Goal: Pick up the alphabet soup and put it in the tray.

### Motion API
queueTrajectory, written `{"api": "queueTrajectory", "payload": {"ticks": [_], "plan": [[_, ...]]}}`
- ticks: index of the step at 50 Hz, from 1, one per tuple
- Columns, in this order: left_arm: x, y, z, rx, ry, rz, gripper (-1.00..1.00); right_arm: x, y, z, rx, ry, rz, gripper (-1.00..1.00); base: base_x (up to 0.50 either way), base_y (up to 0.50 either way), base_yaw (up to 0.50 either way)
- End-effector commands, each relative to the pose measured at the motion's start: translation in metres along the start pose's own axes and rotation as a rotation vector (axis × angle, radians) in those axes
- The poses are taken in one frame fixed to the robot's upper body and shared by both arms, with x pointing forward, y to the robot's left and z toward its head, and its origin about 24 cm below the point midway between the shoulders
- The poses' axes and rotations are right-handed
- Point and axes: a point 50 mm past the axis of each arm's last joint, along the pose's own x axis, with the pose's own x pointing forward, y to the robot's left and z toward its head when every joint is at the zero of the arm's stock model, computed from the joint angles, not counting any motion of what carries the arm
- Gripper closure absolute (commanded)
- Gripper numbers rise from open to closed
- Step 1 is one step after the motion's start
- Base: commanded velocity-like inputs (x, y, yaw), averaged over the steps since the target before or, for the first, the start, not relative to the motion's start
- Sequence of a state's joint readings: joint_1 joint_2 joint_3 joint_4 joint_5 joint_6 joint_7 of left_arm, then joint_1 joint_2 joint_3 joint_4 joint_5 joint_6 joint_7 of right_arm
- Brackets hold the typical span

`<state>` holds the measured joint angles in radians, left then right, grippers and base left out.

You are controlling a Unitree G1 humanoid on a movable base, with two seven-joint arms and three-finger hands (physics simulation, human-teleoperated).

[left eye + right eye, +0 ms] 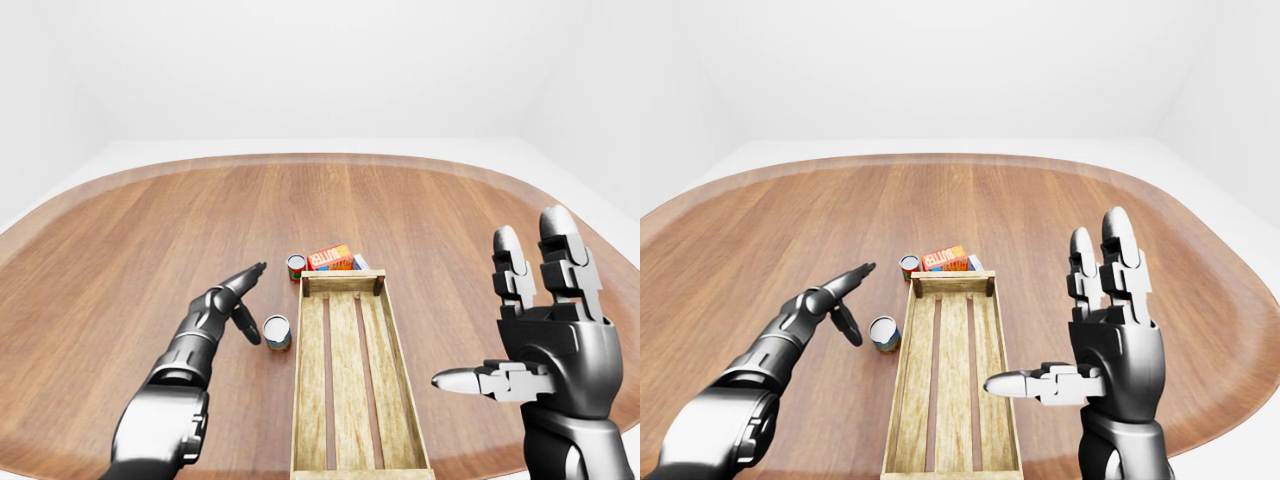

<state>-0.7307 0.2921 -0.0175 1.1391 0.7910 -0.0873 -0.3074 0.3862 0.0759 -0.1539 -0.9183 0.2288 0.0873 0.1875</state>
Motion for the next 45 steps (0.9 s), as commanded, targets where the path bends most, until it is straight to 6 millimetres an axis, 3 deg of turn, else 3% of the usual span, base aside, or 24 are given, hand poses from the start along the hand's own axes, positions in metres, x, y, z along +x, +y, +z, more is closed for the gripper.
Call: {"api": "queueTrajectory", "payload": {"ticks": [1,31,33,38,45], "plan": [[0.003,-0.007,0.005,0.005,-0.001,-0.016,-1.0,-0.001,-0.001,0.001,0.0,0.0,0.0,-1.0,0.0,0.0,0.0],[0.008,-0.029,0.008,0.044,0.016,-0.069,-1.0,-0.002,-0.002,-0.001,0.02,0.005,-0.008,-1.0,0.0,0.0,0.0],[0.008,-0.038,0.002,0.052,0.04,-0.068,-1.0,-0.002,-0.002,-0.002,0.023,0.008,-0.008,-1.0,0.0,0.0,0.0],[0.008,-0.029,0.008,0.051,0.022,-0.066,-1.0,-0.002,-0.002,-0.001,0.024,0.008,-0.01,-1.0,0.0,0.0,0.0],[0.008,-0.033,0.006,0.058,0.032,-0.078,-1.0,-0.003,-0.003,-0.002,0.028,0.011,-0.012,-1.0,0.0,0.0,0.0]]}}
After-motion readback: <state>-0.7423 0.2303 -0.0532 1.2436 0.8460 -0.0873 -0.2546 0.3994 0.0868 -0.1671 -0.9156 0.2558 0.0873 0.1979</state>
